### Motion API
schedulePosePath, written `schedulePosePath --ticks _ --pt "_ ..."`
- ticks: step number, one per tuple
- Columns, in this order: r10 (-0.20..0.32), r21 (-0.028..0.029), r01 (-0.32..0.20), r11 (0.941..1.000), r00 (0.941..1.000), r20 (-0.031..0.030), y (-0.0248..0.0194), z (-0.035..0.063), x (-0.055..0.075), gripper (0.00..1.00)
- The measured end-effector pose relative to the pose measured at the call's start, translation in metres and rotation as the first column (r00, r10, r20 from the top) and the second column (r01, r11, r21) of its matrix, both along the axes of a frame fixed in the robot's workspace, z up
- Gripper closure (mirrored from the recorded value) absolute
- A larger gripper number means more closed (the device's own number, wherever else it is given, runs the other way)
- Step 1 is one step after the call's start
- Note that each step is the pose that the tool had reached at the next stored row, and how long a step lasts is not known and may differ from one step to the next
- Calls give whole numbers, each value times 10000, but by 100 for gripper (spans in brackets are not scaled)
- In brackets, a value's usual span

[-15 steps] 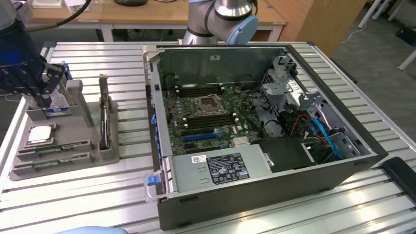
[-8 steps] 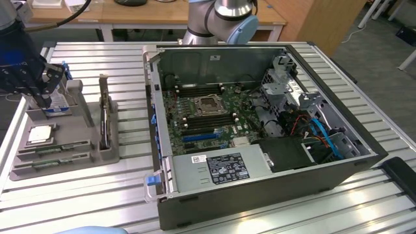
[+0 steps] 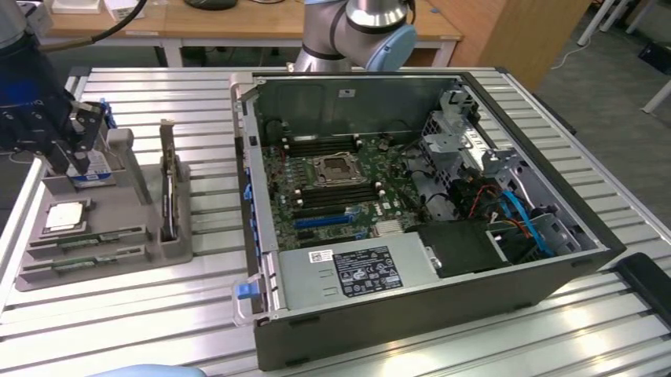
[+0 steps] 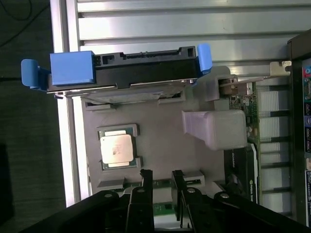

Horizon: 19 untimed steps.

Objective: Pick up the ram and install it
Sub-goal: 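Pick up the ram and move it above insertion slot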

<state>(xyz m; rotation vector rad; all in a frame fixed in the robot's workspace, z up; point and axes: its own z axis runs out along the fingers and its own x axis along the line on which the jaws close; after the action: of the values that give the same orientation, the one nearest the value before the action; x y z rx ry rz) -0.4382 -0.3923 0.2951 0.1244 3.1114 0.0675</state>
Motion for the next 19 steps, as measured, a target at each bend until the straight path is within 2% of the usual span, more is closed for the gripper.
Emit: schedulePosePath --ticks 5,9,14,19 --pt "824 -3 -824 9966 9966 -5 0 -35 -1 71" --pt "1540 -5 -1540 9881 9881 -7 0 -56 -1 71" --pt "2436 -4 -2436 9699 9699 -5 0 -60 -1 71" --pt "3307 -4 -3307 9437 9437 -4 0 -62 -1 71"
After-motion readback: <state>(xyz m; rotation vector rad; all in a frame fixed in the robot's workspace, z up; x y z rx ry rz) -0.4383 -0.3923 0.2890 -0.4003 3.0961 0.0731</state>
